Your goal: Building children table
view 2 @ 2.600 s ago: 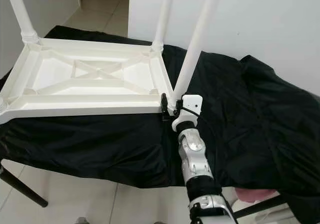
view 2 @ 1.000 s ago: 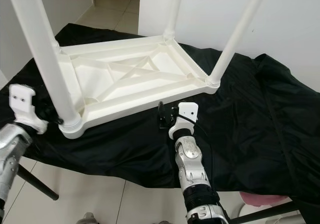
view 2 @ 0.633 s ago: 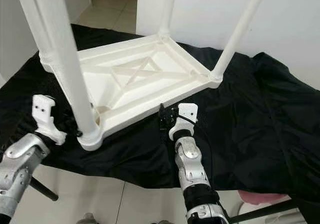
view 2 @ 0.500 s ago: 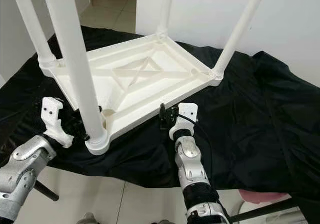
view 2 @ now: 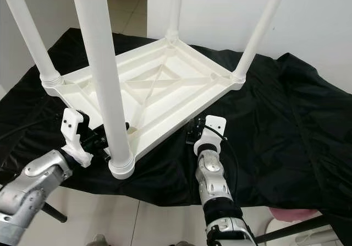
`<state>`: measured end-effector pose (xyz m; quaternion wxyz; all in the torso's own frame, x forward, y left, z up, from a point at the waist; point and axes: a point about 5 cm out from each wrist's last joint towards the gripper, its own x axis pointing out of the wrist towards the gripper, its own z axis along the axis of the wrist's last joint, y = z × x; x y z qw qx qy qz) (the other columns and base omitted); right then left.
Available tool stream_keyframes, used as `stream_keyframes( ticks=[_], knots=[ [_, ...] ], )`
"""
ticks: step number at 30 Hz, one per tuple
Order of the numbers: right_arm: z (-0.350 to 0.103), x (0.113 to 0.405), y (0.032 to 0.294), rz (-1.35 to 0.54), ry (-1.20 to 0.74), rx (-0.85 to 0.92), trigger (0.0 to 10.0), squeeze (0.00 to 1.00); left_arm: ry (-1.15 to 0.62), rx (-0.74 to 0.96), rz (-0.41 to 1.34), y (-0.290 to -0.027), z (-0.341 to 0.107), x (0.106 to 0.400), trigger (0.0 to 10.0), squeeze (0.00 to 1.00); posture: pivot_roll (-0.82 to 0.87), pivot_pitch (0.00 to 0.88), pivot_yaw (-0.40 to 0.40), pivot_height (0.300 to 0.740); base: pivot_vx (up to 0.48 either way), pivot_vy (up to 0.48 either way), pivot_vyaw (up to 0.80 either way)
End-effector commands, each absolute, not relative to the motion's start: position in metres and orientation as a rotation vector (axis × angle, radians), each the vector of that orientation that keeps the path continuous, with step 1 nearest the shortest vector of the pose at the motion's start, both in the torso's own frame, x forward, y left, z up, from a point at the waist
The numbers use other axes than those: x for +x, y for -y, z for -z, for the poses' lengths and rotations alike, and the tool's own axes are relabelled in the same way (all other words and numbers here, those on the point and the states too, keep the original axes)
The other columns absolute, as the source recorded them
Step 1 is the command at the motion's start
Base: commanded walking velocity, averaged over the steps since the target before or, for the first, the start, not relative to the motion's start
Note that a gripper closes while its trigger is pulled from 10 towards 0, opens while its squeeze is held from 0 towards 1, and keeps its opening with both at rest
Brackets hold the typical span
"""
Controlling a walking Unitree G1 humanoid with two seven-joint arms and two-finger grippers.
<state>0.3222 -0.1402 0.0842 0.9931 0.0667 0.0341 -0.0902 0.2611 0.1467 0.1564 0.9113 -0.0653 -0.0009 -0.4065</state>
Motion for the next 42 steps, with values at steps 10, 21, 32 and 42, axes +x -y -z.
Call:
stream_keyframes(
  ticks=[10, 21, 32, 42],
  knots=[
    [-0.085, 0.343, 0.136, 0.03, -0.121, 0.146, 10.0, 0.0, 0.006, -0.167, 1.351, -0.104, -0.162, 0.23, 10.0, 0.0, 0.02, 0.039, -0.052, 0.74, 0.0, 0.0, 0.0],
    [-0.098, 0.359, 0.131, -0.109, -0.108, 0.083, 10.0, 0.0, 0.018, -0.179, 1.36, -0.095, -0.169, 0.232, 10.0, 0.0, 0.01, 0.051, -0.052, 0.74, 0.0, 0.0, 0.0],
    [-0.105, 0.367, 0.131, -0.115, -0.096, 0.029, 10.0, 0.0, 0.036, -0.203, 1.394, -0.074, -0.174, 0.233, 10.0, 0.0, -0.01, 0.075, -0.037, 0.74, 0.0, 0.0, 0.0],
    [-0.091, 0.347, 0.166, 0.056, -0.037, 0.054, 10.0, 0.0, 0.027, -0.168, 1.366, -0.076, -0.172, 0.238, 10.0, 0.0, -0.03, 0.096, -0.013, 0.74, 0.0, 0.0, 0.0]
  ],
)
